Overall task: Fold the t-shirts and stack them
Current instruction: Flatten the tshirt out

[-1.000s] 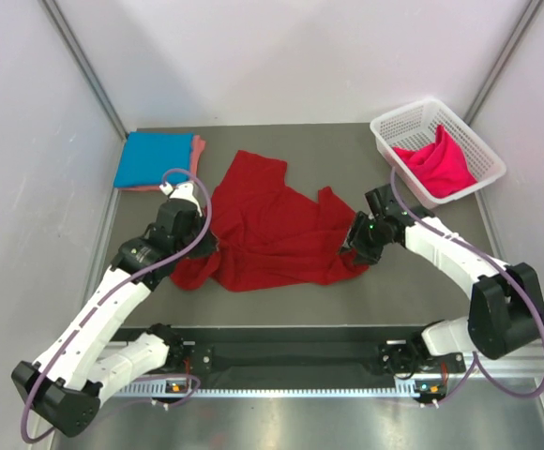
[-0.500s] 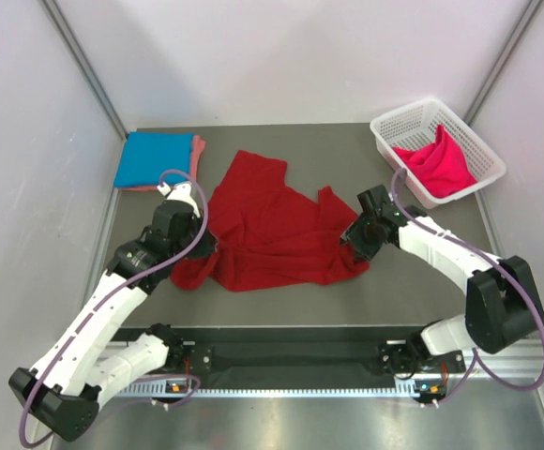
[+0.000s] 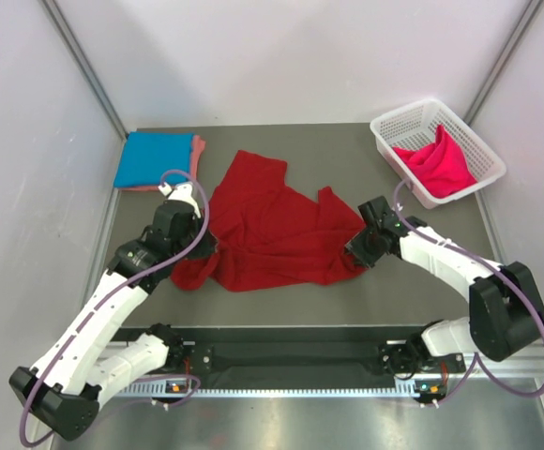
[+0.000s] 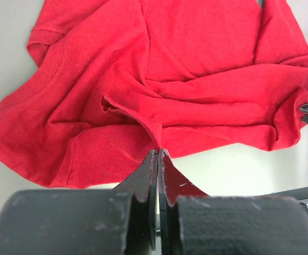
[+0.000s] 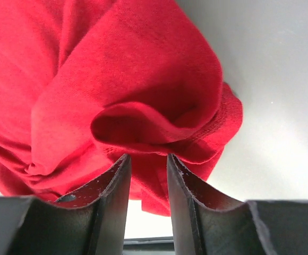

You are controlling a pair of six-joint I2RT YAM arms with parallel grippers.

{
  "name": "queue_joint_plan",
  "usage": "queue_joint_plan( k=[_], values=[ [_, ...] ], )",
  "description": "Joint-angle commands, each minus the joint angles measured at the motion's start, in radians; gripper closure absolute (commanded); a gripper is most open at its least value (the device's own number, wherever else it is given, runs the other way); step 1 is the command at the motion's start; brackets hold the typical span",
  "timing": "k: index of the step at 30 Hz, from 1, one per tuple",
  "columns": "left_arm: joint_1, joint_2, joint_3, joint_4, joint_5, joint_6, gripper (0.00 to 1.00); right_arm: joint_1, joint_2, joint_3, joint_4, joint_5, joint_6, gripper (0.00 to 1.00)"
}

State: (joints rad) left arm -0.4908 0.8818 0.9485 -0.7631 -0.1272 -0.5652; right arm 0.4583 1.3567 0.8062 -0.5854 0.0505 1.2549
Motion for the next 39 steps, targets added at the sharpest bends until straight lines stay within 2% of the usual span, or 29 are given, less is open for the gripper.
queue_joint_plan(
  k=[1,15,20,21,26,27,33,39],
  values=[
    [0.004,0.008,0.033,0.022,0.005,0.019,1.00,0.013,-0.004,-0.012,0.055,0.012,0.031,0.65],
    [0.004,0.048,0.050,0.031,0.003,0.034,1.00,-0.033,0.090,-0.019,0.108,0.023,-0.006,0.61],
    [0.004,0.063,0.058,0.031,0.001,0.044,1.00,-0.047,0.119,-0.024,0.122,0.017,-0.026,0.71],
    [0.004,0.066,0.059,0.031,0.000,0.044,1.00,-0.047,0.122,-0.025,0.121,0.015,-0.028,0.77],
    [0.005,0.066,0.061,0.030,-0.005,0.042,1.00,-0.047,0.096,-0.012,0.090,0.022,-0.054,0.93],
    [0.004,0.065,0.059,0.030,-0.002,0.041,1.00,-0.046,0.084,-0.009,0.081,0.025,-0.060,1.00],
    [0.004,0.052,0.052,0.033,0.001,0.021,1.00,-0.047,-0.020,0.044,-0.028,0.045,-0.127,1.00],
    [0.004,0.020,0.056,0.028,-0.028,-0.005,1.00,-0.064,-0.160,0.067,-0.068,0.063,-0.205,1.00]
  ],
)
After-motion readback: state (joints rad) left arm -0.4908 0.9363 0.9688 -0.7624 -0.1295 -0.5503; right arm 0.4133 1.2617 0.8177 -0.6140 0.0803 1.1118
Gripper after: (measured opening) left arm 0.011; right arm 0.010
